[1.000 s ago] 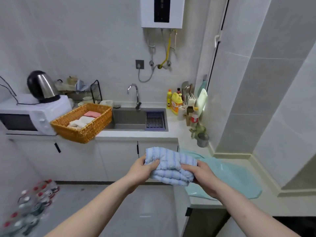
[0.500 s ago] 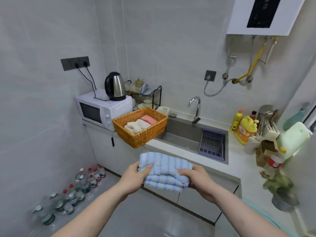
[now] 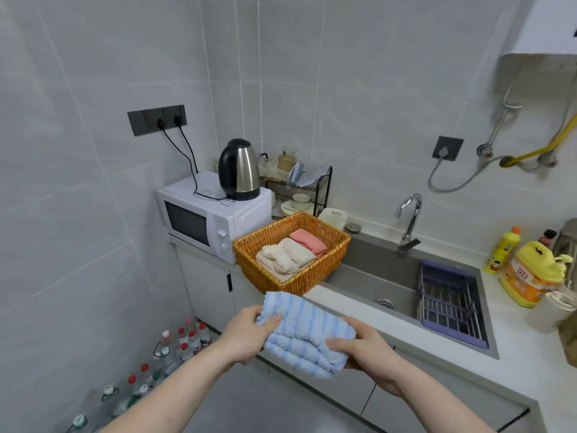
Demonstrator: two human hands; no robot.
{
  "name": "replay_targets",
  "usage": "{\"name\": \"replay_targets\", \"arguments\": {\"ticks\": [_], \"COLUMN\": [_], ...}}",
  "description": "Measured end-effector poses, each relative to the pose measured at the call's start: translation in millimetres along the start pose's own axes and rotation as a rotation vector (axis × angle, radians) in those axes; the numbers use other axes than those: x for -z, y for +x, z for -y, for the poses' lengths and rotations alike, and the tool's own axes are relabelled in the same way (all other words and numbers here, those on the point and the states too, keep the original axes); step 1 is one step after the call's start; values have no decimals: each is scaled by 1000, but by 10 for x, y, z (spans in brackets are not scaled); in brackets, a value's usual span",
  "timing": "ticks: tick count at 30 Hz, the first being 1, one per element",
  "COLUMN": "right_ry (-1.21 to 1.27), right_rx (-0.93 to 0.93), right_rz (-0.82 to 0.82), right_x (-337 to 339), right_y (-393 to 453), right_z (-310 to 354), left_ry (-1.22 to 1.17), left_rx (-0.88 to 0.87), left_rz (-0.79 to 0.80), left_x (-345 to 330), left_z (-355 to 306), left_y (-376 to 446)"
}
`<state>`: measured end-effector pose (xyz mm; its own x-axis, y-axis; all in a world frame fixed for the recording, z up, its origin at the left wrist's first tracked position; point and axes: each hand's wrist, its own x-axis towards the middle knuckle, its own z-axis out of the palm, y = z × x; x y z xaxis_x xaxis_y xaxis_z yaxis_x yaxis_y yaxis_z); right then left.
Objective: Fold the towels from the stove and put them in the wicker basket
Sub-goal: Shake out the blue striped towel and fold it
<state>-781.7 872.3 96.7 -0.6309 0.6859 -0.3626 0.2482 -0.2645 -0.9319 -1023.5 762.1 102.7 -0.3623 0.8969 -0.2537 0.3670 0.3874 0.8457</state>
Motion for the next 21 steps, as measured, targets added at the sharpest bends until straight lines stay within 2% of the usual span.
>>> {"name": "replay_targets", "arguments": {"ticks": [5, 14, 21], "right_ry": [-30, -62, 45], "right_rx": [-48, -121, -141], "right_rz": [50, 63, -16], "right_x": [5, 360, 756], "right_y": [500, 1808, 3007], "right_z": [183, 535, 813], "left_ry": [49, -17, -169], "left_rx": [2, 59, 203], "left_rz": [30, 54, -36], "left_x": [186, 330, 381], "left_z": [17, 14, -224], "left_y": [536, 1904, 3180]}}
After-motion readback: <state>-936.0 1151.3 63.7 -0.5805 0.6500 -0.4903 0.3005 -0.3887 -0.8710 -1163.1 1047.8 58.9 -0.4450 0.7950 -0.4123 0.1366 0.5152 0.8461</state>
